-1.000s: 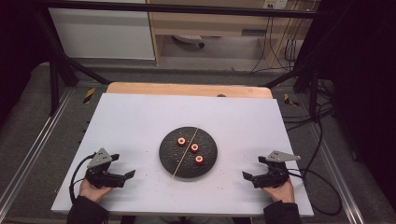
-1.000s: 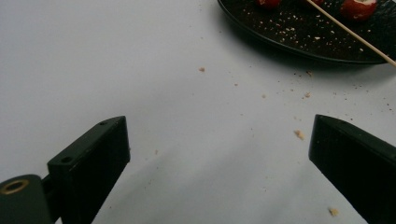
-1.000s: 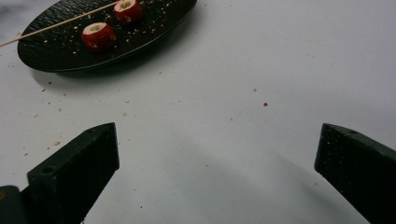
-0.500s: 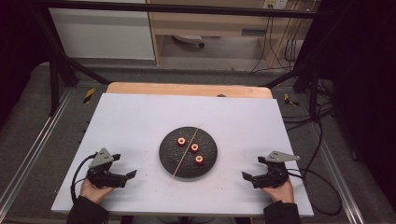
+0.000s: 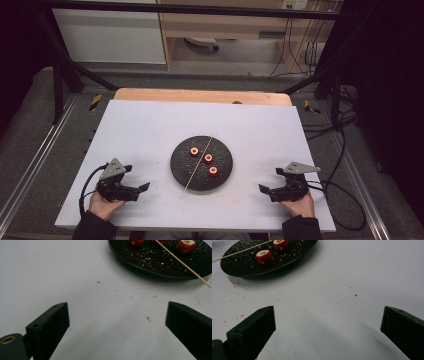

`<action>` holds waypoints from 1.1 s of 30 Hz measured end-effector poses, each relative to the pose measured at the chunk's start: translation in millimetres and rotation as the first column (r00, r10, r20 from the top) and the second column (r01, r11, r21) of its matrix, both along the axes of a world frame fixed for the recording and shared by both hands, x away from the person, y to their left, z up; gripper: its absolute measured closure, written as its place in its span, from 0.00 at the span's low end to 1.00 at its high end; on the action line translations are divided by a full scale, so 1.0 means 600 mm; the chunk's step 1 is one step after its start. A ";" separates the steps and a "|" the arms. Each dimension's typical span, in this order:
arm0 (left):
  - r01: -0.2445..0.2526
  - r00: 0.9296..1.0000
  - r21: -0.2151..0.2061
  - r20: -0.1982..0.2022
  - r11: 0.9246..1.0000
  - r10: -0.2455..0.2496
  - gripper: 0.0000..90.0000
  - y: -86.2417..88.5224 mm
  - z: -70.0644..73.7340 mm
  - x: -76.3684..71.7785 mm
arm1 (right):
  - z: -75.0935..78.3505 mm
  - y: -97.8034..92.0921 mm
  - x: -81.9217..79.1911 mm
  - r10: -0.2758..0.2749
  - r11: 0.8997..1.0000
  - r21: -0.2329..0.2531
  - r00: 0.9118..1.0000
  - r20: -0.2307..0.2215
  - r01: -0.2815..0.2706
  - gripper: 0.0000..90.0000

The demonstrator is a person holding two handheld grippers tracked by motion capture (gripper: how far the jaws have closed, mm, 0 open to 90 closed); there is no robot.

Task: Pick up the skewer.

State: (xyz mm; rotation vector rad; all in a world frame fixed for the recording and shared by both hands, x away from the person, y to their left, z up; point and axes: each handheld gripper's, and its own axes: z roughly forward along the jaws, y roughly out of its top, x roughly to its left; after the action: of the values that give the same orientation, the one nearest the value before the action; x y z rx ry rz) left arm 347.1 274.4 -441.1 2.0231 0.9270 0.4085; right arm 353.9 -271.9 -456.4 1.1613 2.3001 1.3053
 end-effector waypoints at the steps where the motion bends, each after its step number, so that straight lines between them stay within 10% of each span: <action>1: 0.003 1.000 0.004 -0.001 1.000 -0.003 0.06 -0.005 0.001 0.000 | 0.000 0.000 0.000 0.000 1.000 -0.003 1.000 0.001 0.000 0.01; 33: 0.037 0.999 0.057 -0.021 0.998 -0.035 0.18 -0.118 0.038 0.008 | 0.005 0.002 -0.001 -0.006 1.000 -0.011 1.000 0.006 0.006 0.01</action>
State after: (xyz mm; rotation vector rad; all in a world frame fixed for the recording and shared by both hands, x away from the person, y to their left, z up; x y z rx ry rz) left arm 351.7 203.5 -418.5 2.0964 0.8990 0.4000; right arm 353.4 -270.7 -453.5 1.1583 2.2953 1.2905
